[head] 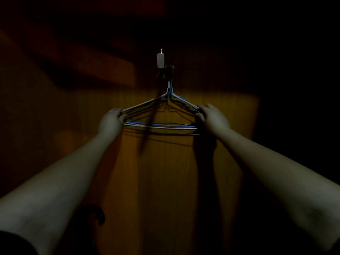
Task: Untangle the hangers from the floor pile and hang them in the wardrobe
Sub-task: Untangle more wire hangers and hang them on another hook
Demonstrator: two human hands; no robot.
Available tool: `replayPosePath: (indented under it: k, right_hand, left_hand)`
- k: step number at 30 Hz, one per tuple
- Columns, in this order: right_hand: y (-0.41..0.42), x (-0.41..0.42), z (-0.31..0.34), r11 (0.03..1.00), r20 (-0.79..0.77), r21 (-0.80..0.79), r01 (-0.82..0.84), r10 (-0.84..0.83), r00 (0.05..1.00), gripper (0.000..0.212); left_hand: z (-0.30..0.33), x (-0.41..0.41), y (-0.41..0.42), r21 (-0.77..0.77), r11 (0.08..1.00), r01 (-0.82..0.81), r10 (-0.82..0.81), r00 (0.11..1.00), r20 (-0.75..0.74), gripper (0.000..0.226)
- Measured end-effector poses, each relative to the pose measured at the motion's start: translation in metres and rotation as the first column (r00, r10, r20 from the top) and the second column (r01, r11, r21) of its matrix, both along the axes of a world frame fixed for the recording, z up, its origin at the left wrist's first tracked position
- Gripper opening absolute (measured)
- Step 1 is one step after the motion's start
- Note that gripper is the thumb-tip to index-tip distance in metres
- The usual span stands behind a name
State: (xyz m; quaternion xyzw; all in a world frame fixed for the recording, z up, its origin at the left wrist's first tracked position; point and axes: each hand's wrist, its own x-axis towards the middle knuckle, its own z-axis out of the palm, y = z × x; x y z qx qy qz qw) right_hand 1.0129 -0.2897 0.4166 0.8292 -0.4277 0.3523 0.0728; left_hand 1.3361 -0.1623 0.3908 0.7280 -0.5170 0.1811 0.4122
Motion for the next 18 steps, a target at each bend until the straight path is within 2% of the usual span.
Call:
replayPosePath:
  k: [8, 13, 18]
  right_hand:
    - [0.0, 0.002, -0.001, 0.995, -0.051, -0.076, 0.065, -0.069, 0.996, 0.047]
    - [0.009, 0.0, 0.003, 0.998, 0.001, -0.008, 0.065, -0.065, 0.998, 0.05]
    - [0.029, 0.0, 0.01, 0.985, 0.063, 0.116, 0.128, -0.136, 0.989, 0.064]
  left_hand:
    - [0.002, -0.006, -0.003, 0.058, 0.997, -0.044, 0.046, 0.999, -0.017, 0.043]
    - [0.004, -0.002, 0.001, 0.101, 0.994, -0.041, 0.05, 0.995, -0.084, 0.05]
    - [0.003, -0.003, 0.016, 0.13, 0.989, -0.076, 0.091, 0.99, -0.108, 0.065]
